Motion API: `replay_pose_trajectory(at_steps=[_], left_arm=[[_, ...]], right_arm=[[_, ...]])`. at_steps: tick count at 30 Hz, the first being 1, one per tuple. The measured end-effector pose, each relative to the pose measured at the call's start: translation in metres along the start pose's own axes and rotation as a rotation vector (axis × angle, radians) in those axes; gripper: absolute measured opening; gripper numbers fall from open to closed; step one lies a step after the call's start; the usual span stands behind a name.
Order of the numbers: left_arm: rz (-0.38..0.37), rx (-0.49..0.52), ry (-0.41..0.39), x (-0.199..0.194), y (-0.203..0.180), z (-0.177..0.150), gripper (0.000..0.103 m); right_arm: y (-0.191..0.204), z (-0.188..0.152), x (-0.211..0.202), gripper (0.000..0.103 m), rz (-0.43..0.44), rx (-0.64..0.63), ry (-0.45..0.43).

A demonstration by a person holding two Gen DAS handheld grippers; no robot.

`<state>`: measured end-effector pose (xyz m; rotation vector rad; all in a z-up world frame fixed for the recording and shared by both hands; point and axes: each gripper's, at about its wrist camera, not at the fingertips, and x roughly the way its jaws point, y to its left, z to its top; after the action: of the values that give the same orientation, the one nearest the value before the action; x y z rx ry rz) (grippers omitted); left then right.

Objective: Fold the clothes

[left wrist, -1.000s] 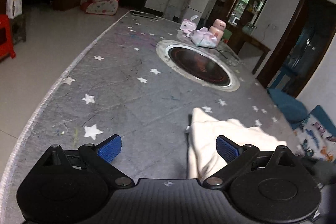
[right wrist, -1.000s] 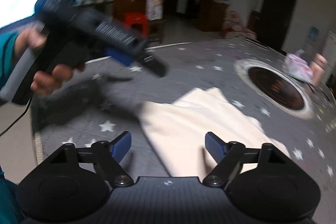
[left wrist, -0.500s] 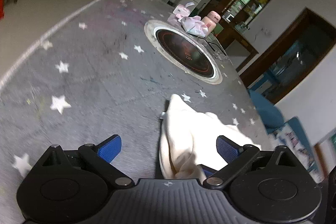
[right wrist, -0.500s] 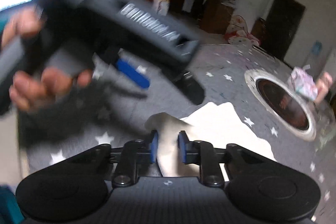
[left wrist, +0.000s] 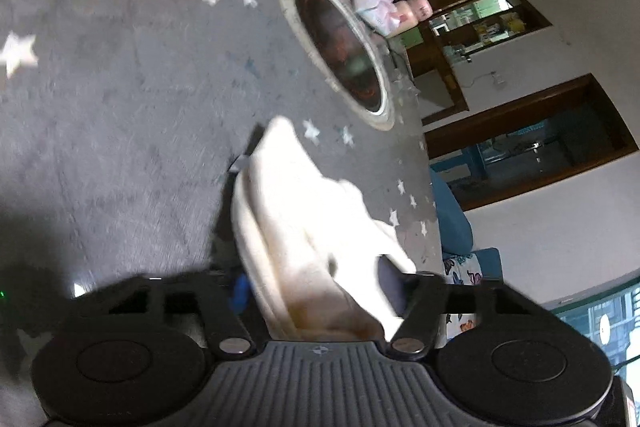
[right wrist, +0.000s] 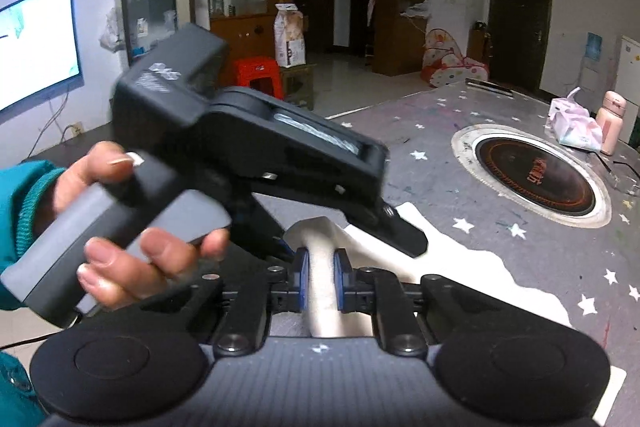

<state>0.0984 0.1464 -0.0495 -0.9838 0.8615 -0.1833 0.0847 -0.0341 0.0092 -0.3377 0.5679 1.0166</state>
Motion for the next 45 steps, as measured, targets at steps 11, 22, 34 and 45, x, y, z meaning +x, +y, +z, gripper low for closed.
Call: replay_pose_trajectory(at_steps=[11,22,34,45], left_arm=[[0.066,0.091,-0.019,0.000,-0.004,-0.007,0.025],[0.133,0.218,-0.038,0.002,-0.019,-0.018,0.025],[0.168,0.266,-0.007,0.005,-0.029,-0.015,0.025],[0.156,0.468,-0.016,0.018,-0.089,-0.012,0.018]], right_arm=[[-0.030,-0.036,-0.030,0.035,-0.103,0.144,-0.007],[-0.140,-0.092,-0.074,0.041,-0.412,0.465,-0.022],[-0.160,-0.109,-0.056,0.020,-0.321,0.612,-0.051],[-0.156,-0.077,-0.092,0.011,-0.378,0.513,-0.124]])
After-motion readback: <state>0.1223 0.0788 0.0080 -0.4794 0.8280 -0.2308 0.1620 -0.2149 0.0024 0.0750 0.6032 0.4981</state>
